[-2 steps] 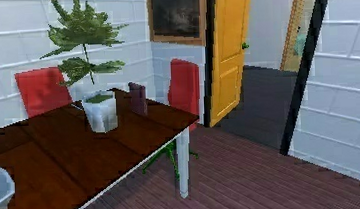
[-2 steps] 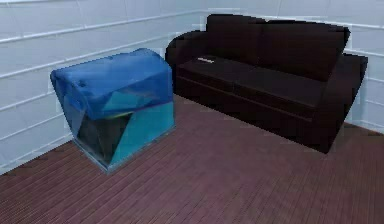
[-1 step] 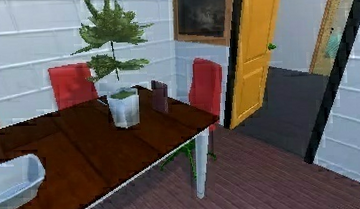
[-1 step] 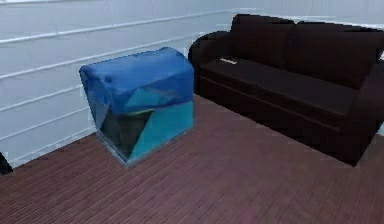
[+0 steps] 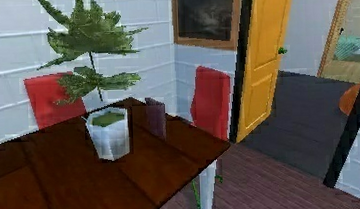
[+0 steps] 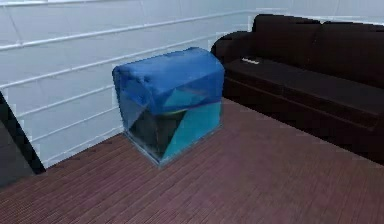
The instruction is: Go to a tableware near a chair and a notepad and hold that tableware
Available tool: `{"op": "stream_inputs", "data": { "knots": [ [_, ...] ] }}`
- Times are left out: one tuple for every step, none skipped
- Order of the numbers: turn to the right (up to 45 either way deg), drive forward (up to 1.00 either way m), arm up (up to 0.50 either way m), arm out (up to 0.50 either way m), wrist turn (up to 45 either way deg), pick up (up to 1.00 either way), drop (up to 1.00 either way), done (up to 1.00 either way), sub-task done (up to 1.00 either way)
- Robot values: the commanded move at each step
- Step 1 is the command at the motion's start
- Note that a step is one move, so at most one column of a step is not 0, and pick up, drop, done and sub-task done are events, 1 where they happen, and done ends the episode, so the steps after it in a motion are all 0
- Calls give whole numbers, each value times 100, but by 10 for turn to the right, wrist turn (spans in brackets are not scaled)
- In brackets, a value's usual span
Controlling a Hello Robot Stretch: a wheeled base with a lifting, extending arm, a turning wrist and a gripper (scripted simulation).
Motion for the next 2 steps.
{"op": "stream_inputs", "data": {
  "knots": [
    [-450, 0, 0, 0, 0, 0, 0, 0, 0],
    [0, 20, 0, 0, 0, 0, 0, 0, 0]
  ]
}}
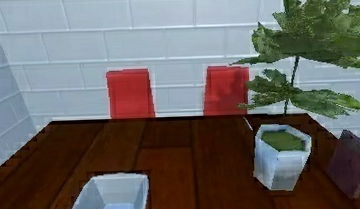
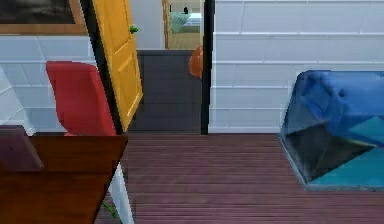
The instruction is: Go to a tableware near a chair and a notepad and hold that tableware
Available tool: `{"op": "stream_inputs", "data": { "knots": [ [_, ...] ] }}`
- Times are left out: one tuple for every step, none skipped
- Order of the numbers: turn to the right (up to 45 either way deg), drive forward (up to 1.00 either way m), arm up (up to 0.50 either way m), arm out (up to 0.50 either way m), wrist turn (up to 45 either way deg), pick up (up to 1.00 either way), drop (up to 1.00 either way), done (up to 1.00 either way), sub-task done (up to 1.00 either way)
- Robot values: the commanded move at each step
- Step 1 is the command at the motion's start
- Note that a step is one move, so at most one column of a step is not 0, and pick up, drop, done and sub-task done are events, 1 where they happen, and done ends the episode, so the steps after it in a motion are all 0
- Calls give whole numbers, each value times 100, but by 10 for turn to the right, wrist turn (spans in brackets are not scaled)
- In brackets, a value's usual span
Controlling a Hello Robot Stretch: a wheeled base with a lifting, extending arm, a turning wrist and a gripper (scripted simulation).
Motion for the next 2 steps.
{"op": "stream_inputs", "data": {
  "knots": [
    [-450, 0, 0, 0, 0, 0, 0, 0, 0],
    [-450, 0, 0, 0, 0, 0, 0, 0, 0]
  ]
}}
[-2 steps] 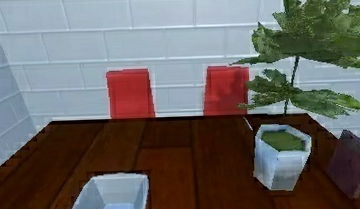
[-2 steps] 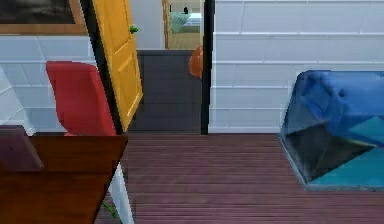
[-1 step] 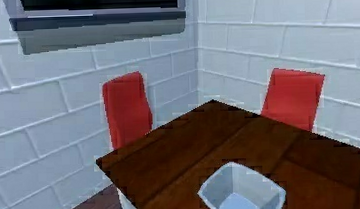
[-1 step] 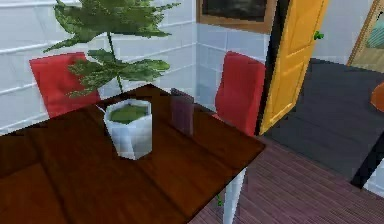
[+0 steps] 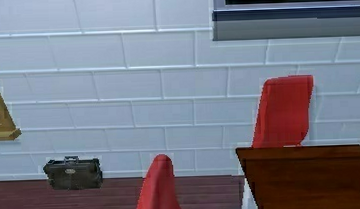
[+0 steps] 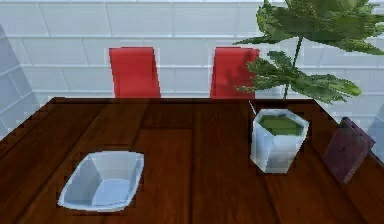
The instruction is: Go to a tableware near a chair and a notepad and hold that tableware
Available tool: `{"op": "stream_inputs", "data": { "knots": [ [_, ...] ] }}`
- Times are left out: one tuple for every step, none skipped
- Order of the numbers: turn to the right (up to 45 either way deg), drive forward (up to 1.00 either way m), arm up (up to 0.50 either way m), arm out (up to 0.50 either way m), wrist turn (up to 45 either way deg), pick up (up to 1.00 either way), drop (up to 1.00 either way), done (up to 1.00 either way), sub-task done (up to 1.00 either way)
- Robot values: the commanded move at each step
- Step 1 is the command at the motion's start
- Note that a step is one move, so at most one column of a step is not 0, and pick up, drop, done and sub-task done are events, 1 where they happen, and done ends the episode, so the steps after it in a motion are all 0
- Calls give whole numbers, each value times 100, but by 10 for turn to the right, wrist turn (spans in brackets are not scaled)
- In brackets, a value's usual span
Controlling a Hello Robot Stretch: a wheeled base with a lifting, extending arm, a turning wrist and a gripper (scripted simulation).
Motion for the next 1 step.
{"op": "stream_inputs", "data": {
  "knots": [
    [-210, 0, 0, 0, 0, 0, 0, 0, 0]
  ]
}}
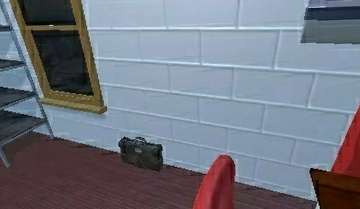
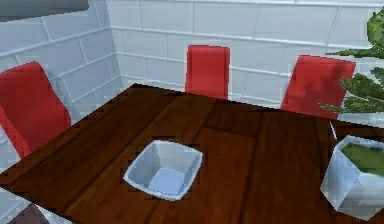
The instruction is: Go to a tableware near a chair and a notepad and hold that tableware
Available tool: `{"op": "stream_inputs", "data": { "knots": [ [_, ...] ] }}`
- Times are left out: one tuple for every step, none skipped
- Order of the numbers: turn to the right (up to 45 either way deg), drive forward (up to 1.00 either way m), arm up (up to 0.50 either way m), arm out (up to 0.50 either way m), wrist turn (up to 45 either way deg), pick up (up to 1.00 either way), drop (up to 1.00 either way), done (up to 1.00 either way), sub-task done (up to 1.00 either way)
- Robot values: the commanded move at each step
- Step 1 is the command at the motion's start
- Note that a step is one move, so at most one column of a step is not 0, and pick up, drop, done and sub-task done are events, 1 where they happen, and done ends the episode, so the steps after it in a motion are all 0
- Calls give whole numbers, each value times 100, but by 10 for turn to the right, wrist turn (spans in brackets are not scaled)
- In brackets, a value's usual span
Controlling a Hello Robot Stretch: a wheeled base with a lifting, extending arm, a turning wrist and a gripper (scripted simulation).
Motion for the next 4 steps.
{"op": "stream_inputs", "data": {
  "knots": [
    [0, 0, 50, 0, 0, 0, 0, 0, 0],
    [0, 0, 38, 0, 0, 0, 0, 0, 0],
    [0, 0, 0, 10, 0, 0, 0, 0, 0],
    [0, 0, 0, 0, 450, 0, 0, 0, 0]
  ]
}}
